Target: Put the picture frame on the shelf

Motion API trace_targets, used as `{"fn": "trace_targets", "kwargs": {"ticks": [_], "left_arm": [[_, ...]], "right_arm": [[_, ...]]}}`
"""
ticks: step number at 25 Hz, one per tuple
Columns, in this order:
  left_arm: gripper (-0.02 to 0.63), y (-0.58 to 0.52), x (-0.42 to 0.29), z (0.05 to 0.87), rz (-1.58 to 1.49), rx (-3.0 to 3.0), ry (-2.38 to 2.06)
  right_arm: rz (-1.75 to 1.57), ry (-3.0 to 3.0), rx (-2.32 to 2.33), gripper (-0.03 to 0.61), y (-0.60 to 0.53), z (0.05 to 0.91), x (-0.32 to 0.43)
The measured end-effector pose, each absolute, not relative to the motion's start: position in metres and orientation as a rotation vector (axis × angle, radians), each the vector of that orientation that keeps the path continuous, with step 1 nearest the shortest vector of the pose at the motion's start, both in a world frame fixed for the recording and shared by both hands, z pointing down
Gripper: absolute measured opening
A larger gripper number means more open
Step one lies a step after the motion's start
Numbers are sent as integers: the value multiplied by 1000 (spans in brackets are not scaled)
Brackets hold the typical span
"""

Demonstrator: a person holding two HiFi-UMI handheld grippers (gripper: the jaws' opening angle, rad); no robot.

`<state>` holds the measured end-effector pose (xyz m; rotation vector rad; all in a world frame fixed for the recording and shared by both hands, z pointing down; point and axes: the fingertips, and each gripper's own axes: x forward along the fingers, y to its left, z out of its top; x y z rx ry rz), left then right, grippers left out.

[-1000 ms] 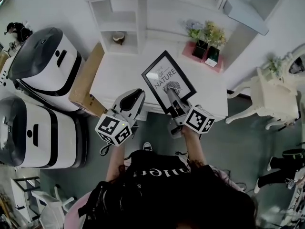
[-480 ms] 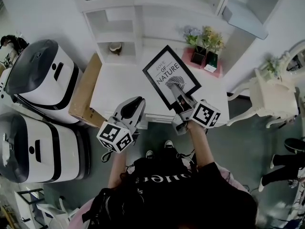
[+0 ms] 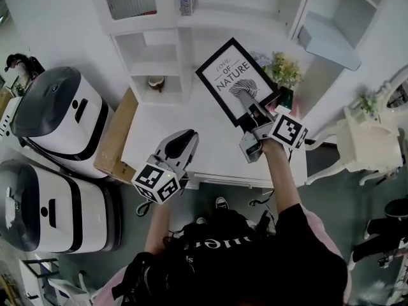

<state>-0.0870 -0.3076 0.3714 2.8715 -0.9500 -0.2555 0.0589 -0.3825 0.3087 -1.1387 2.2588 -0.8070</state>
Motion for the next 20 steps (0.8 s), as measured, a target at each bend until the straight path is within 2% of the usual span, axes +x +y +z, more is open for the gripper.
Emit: {"fn": "trace_targets", "kwargs": {"ticks": [9, 13, 20], "left_arm": [[52, -366, -40, 331, -328, 2950, -917], [143, -395, -21, 317, -340, 2975, -904], [204, -434, 11, 301, -234, 3057, -885]], "right_arm": [[-887, 2132, -1083, 52, -466, 273, 100], [-945, 2055, -1035, 52, -500, 259, 108], [-1014, 1964, -1004, 52, -550, 243, 111]]}}
